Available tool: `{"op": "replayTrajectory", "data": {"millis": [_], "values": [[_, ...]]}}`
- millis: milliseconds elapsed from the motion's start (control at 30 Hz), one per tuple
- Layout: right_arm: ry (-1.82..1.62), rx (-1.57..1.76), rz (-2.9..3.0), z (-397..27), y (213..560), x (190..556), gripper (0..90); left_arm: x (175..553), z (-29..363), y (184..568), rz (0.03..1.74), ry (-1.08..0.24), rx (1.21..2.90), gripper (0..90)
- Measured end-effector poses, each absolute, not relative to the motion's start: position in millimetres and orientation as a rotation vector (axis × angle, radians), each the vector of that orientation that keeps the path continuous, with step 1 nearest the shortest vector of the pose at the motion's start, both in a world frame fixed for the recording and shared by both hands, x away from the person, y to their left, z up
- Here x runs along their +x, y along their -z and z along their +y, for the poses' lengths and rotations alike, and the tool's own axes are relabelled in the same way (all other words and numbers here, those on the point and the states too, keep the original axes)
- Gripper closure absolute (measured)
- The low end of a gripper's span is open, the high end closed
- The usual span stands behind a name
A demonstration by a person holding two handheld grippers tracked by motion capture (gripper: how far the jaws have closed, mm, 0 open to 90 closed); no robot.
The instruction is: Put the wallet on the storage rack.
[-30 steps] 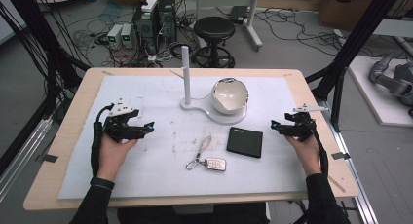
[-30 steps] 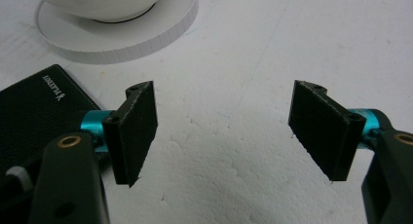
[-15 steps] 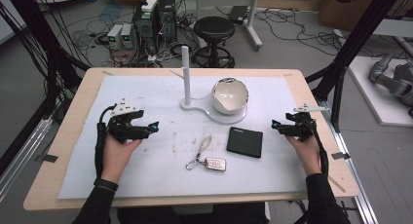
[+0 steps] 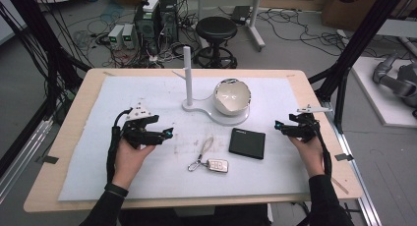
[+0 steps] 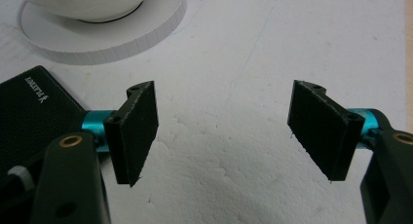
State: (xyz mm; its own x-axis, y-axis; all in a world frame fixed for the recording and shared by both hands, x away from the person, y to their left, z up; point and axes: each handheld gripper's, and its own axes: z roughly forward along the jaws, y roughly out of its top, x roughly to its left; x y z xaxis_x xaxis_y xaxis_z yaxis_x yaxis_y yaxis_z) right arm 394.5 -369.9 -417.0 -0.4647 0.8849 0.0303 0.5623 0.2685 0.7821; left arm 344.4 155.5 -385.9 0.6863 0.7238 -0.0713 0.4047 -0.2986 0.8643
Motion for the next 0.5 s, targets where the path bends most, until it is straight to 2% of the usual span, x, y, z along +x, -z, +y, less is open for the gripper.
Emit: {"op": "replayTrajectory", "data": {"millis": [333, 500], "values": [[-1.073, 1.329, 2.151, -365.2, 415.9, 387.9, 30.1, 345.4, 162.6, 384.7, 0.895, -0.451, 1.924, 24.9], [-1.093, 1.417, 2.186, -347.2, 412.6, 379.0, 36.6, 345.6, 173.6, 382.5, 0.923, -0.469, 1.897, 24.9]]}}
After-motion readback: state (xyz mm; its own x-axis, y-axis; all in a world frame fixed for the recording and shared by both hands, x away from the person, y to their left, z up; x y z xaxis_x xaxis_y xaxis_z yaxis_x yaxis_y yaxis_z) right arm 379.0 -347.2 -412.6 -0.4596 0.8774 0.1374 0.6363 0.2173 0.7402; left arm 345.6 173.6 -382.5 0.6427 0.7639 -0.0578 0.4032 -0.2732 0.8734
